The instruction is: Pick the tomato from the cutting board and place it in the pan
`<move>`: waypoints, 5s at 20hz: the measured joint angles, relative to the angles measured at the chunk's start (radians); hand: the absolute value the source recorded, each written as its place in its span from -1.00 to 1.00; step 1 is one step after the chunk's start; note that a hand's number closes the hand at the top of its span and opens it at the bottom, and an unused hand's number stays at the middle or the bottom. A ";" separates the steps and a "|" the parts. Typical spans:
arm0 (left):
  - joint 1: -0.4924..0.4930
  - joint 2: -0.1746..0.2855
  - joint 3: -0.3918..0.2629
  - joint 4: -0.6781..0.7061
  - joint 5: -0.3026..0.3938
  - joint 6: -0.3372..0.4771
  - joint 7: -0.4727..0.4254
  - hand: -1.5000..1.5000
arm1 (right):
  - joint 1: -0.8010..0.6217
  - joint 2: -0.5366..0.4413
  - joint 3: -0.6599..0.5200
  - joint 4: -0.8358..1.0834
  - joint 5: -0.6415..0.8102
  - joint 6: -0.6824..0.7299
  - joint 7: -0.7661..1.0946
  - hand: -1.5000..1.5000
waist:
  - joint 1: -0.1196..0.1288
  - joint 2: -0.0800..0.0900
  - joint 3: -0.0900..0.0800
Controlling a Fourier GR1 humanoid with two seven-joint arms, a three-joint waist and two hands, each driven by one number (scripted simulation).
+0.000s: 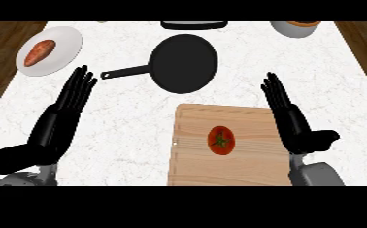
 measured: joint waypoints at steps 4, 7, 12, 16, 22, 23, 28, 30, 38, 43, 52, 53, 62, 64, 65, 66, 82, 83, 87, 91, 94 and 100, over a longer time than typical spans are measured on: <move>0.021 0.062 0.047 0.071 -0.033 0.046 0.085 0.00 | -0.042 0.047 0.027 -0.060 0.074 -0.092 -0.024 -1.00 | -0.002 0.006 -0.019; 0.058 0.105 0.076 0.152 -0.059 0.092 0.157 0.00 | -0.100 0.096 0.011 -0.146 0.110 -0.191 -0.076 1.00 | -0.015 -0.007 -0.015; 0.112 0.140 0.112 0.233 -0.070 0.138 0.223 0.00 | -0.004 0.084 -0.091 -0.149 0.231 -0.452 -0.117 1.00 | -0.073 0.002 -0.031; 0.095 0.159 0.117 0.275 -0.085 0.159 0.292 0.00 | 0.132 0.158 0.009 -0.244 0.255 -0.671 -0.267 -1.00 | -0.064 0.004 -0.029; 0.026 0.155 0.103 0.319 -0.121 0.172 0.360 0.00 | 0.369 0.190 0.269 -0.342 0.475 -0.882 -0.285 -1.00 | -0.040 0.008 -0.032; 0.015 0.153 0.102 0.323 -0.124 0.172 0.366 0.00 | 0.403 0.192 0.299 -0.354 0.530 -0.902 -0.253 -1.00 | -0.037 0.009 -0.033; -0.004 0.149 0.097 0.331 -0.136 0.172 0.376 0.00 | 0.546 0.177 0.328 -0.352 0.772 -0.934 -0.078 -1.00 | -0.027 0.018 -0.039; -0.016 0.150 0.099 0.333 -0.138 0.172 0.380 0.00 | 0.591 0.165 0.312 -0.345 0.851 -0.915 -0.010 -1.00 | -0.024 0.024 -0.042; -0.027 0.148 0.091 0.323 -0.149 0.172 0.383 0.00 | 0.751 0.178 0.265 -0.351 1.167 -0.750 0.267 -1.00 | 0.004 0.040 -0.048; -0.042 0.151 0.091 0.327 -0.148 0.157 0.384 0.00 | 0.773 0.198 0.262 -0.402 1.367 -0.582 0.477 -1.00 | 0.018 0.042 -0.047; -0.064 0.141 0.086 0.346 -0.150 0.139 0.398 0.00 | 0.579 0.203 0.407 -0.518 1.632 -0.161 0.993 -1.00 | 0.027 0.030 -0.038; -0.065 0.137 0.089 0.354 -0.150 0.138 0.393 0.00 | 0.532 0.204 0.433 -0.509 1.644 -0.124 1.062 -1.00 | 0.027 0.029 -0.037; -0.076 0.117 0.104 0.396 -0.168 0.123 0.383 0.00 | 0.142 0.194 0.530 -0.392 1.573 0.100 1.374 -1.00 | 0.017 0.019 -0.032; -0.096 0.112 0.112 0.411 -0.172 0.121 0.388 0.00 | 0.092 0.192 0.531 -0.366 1.531 0.114 1.391 -1.00 | 0.013 0.018 -0.032; -0.092 0.109 0.113 0.411 -0.175 0.121 0.384 0.00 | 0.066 0.191 0.543 -0.354 1.513 0.119 1.405 -1.00 | 0.013 0.017 -0.032; -0.090 0.100 0.109 0.408 -0.182 0.126 0.388 0.00 | 0.054 0.191 0.535 -0.333 1.501 0.118 1.400 -1.00 | 0.012 0.016 -0.031; -0.057 0.088 0.157 0.374 -0.206 0.094 0.410 0.00 | -0.094 0.189 0.513 -0.144 1.384 0.077 1.413 -1.00 | 0.006 0.012 -0.030; -0.060 0.092 0.165 0.382 -0.205 0.088 0.408 0.00 | -0.099 0.189 0.513 -0.135 1.376 0.074 1.415 -1.00 | 0.006 0.013 -0.030; -0.051 0.077 0.172 0.390 -0.216 0.083 0.389 0.00 | -0.092 0.189 0.490 -0.097 1.368 0.064 1.404 -1.00 | 0.003 0.013 -0.030; -0.067 0.068 0.182 0.402 -0.230 0.075 0.395 0.00 | -0.075 0.190 0.496 -0.065 1.384 0.050 1.391 1.00 | 0.001 0.013 -0.030; -0.073 0.066 0.197 0.411 -0.239 0.067 0.391 0.00 | -0.103 0.190 0.501 -0.043 1.425 0.061 1.384 1.00 | 0.000 0.012 -0.030; -0.057 0.042 0.201 0.392 -0.262 0.064 0.390 0.00 | -0.124 0.191 0.481 -0.004 1.486 0.061 1.362 1.00 | 0.001 0.011 -0.031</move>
